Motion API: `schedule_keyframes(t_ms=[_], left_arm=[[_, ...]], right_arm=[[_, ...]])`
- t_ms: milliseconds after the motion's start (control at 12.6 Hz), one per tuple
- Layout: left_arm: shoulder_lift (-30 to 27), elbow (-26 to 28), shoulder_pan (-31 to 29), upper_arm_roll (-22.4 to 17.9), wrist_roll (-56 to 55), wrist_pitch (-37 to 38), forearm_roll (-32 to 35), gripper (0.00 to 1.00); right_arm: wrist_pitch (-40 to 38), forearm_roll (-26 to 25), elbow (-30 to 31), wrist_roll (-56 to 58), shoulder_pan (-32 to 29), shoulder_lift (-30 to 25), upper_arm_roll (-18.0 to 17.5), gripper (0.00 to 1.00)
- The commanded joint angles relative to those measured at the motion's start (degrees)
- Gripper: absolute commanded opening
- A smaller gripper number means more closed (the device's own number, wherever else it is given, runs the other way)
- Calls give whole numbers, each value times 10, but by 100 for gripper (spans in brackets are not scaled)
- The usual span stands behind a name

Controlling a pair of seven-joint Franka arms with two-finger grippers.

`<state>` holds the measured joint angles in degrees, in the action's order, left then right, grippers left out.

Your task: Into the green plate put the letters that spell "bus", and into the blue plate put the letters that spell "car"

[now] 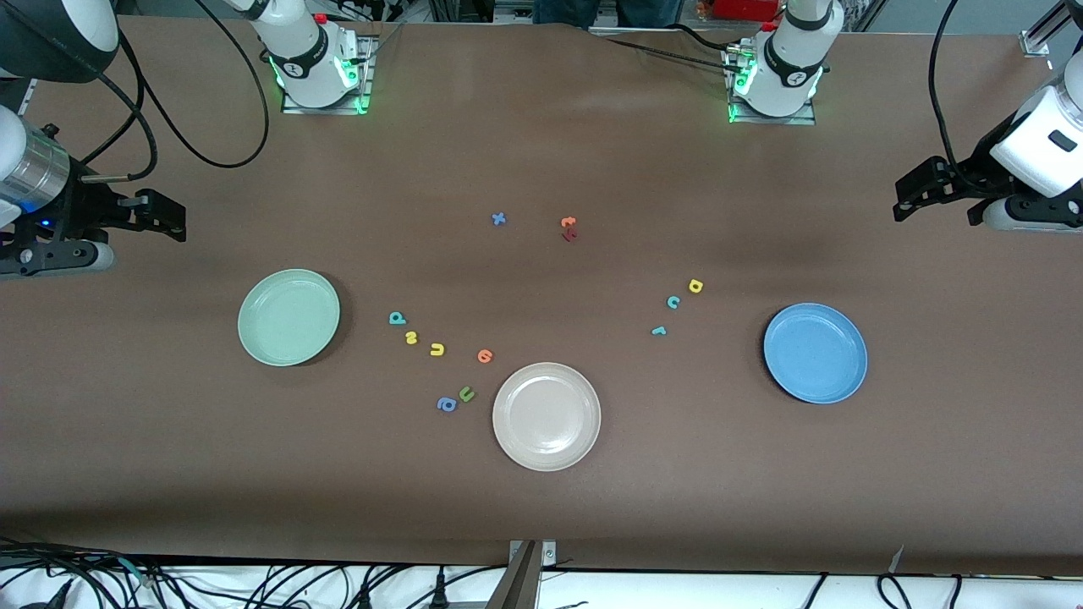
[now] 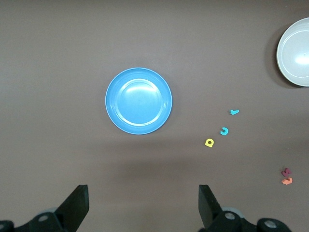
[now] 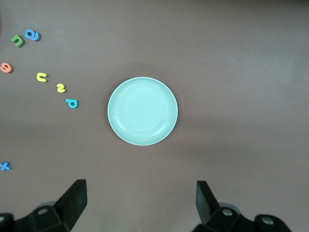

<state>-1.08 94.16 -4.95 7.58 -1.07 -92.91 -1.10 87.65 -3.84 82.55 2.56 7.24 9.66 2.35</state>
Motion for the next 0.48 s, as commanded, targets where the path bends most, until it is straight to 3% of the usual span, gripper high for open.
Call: schedule_keyframes(t_ms=[0,397], left_arm=[[7,-19,-3,3,5,15,5,100],[7,-19,-3,3,5,15,4,100]], right_arm=[[-10,24,-13,-19,-2,5,-1,100],[-18,30,-20,-23,-1,11,-2,100]])
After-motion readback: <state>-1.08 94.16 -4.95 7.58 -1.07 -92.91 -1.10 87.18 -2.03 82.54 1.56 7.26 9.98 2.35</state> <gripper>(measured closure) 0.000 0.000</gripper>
